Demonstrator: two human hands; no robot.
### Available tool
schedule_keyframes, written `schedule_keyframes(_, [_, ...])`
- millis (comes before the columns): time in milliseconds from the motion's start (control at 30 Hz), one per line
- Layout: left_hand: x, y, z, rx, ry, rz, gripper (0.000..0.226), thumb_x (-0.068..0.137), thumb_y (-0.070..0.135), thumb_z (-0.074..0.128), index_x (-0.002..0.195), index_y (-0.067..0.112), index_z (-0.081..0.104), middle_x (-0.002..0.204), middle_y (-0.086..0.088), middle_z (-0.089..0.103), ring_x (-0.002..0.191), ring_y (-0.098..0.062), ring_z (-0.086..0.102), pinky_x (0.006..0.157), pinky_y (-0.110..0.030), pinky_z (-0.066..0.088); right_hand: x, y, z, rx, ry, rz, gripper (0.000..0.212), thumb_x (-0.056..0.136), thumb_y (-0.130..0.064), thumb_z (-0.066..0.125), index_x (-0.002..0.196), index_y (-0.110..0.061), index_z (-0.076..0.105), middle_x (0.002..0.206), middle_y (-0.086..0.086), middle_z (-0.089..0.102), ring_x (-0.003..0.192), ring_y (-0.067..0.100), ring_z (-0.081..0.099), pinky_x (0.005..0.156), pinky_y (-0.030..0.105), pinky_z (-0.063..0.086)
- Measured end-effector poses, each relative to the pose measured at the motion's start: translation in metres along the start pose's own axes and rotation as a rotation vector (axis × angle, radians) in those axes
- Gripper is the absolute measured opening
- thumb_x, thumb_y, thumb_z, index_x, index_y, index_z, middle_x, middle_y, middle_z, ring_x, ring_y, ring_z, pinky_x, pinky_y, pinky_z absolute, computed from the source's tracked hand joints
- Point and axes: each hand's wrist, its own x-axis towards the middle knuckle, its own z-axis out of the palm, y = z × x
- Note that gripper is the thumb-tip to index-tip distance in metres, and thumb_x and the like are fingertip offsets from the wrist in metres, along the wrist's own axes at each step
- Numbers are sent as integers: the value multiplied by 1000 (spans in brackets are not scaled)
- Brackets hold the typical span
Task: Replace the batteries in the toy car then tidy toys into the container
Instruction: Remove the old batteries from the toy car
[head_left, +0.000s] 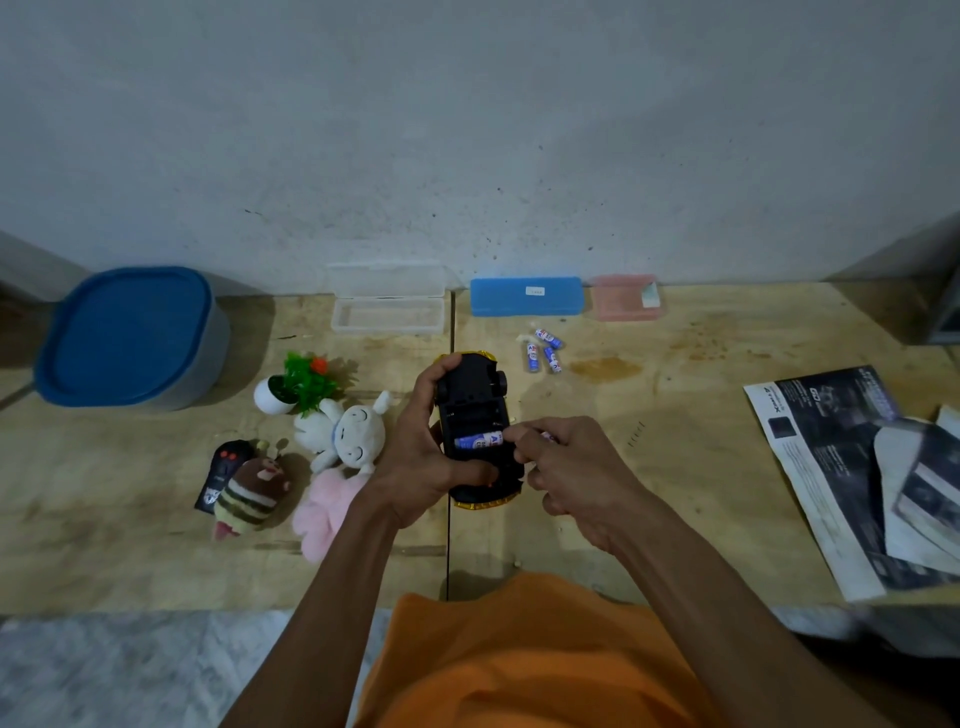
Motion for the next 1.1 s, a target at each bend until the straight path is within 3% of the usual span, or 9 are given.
schedule_keyframes(133, [-1,-2,0,-23,1,-17,111,58,-22,79,146,31,37,137,1,59,116,-38,64,92,-60,55,0,3,2,-4,9,-102,16,99,-17,60,95,-11,74,50,-17,54,40,-1,46,42,15,33])
schedule_keyframes(300, [-2,-6,1,-55,-10,-20,111,59,-25,77,147,30,37,140,1,56,118,-36,64,91,-61,55,2,8,9,-134,109,-317,8,92,-17,68,87,-19,74,83,-7,73,75,5,67,68,22,56])
schedule_keyframes(500, [-2,-6,1,-67,-52,-40,109,62,-28,74,147,29,36,136,3,60,114,-38,66,90,-57,57,10,10,16,-144,107,-396,12,87,-20,75,97,-24,71,84,-11,71,79,-3,67,72,16,54])
schedule_keyframes(633, [-4,-12,-3,-50,-39,-54,111,62,-30,74,147,31,37,138,4,59,116,-37,65,89,-54,58,17,11,17,-247,72,-399,4,87,-27,73,91,-27,71,85,-12,74,83,-1,68,79,25,56])
schedule_keyframes(700, [-5,-14,-7,-35,2,-62,114,58,-23,80,147,34,39,142,1,56,119,-36,63,91,-56,57,17,6,18,-116,77,-362,4,89,-26,71,90,-22,70,87,-3,75,74,5,67,70,28,55])
schedule_keyframes(800, [-7,-19,-24,23,106,-52,116,52,-14,83,146,36,39,138,0,56,113,-25,66,84,-46,61,14,-4,10,277,55,-198,8,94,-14,61,91,-8,66,79,16,69,47,9,42,42,20,36])
schedule_keyframes(900, [-12,-27,-47,57,161,-79,117,54,-25,81,145,34,38,133,3,56,105,-14,69,78,-35,61,18,-4,-7,413,120,-107,11,93,-15,57,95,-9,67,71,5,62,48,12,41,42,21,27])
schedule_keyframes(1100, [-13,-54,-48,159,84,-175,115,56,-28,78,145,31,36,132,5,53,108,-21,63,80,-40,62,22,20,-10,303,163,-39,21,95,-32,65,93,-11,65,63,-2,52,51,11,42,42,23,26])
